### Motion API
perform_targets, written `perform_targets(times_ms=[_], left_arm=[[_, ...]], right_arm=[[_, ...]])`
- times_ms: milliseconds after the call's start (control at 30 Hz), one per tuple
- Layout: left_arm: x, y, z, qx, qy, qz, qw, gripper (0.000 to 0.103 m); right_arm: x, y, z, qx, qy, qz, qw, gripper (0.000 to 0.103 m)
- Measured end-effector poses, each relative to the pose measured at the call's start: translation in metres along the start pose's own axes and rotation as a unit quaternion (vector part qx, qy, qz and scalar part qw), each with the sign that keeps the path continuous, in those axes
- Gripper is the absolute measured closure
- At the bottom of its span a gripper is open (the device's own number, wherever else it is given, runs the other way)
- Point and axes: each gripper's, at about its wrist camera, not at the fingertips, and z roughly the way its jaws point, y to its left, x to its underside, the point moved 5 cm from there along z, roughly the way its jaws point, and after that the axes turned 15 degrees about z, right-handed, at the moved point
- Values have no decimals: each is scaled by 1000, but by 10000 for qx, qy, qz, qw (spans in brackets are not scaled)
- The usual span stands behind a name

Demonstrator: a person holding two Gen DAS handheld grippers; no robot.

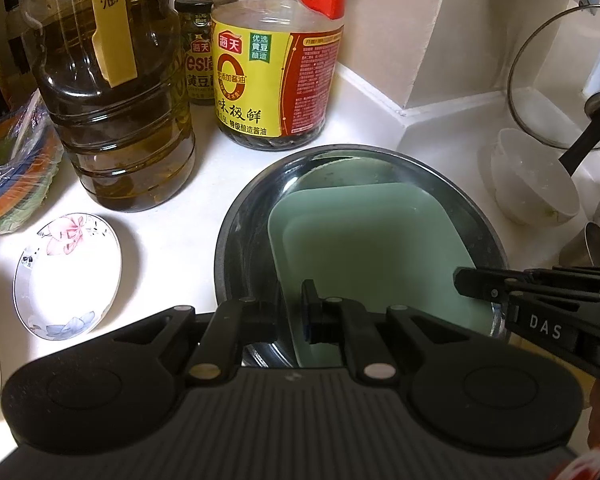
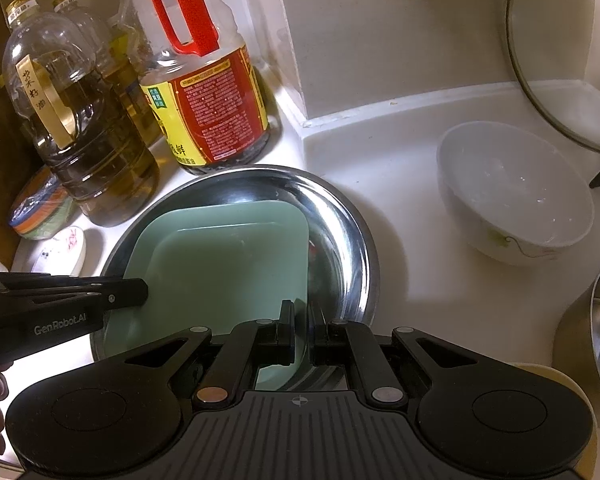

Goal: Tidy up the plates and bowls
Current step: 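Carry the green plate with the right tool and lower it into the steel basin, then open the right tool to release the green plate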

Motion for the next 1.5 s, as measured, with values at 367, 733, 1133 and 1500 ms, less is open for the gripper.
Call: perform_targets(times_ms=[367, 733, 1133, 1500], left_arm=[[0, -1, 3, 25, 19, 2, 10000, 93], [0, 0, 10, 86, 120, -55, 9999, 88], [-2, 2, -2, 75, -6, -85, 9999, 79], [3, 13, -40, -37, -238, -288, 9993, 77]], right_arm=[[0, -2, 2, 27, 7, 20, 10000, 97], [-1, -5, 5, 24, 16, 78, 10000, 97], [-6, -6, -3, -105, -52, 324, 9994, 96], [-4, 12, -17, -351, 23, 339, 9988, 93]])
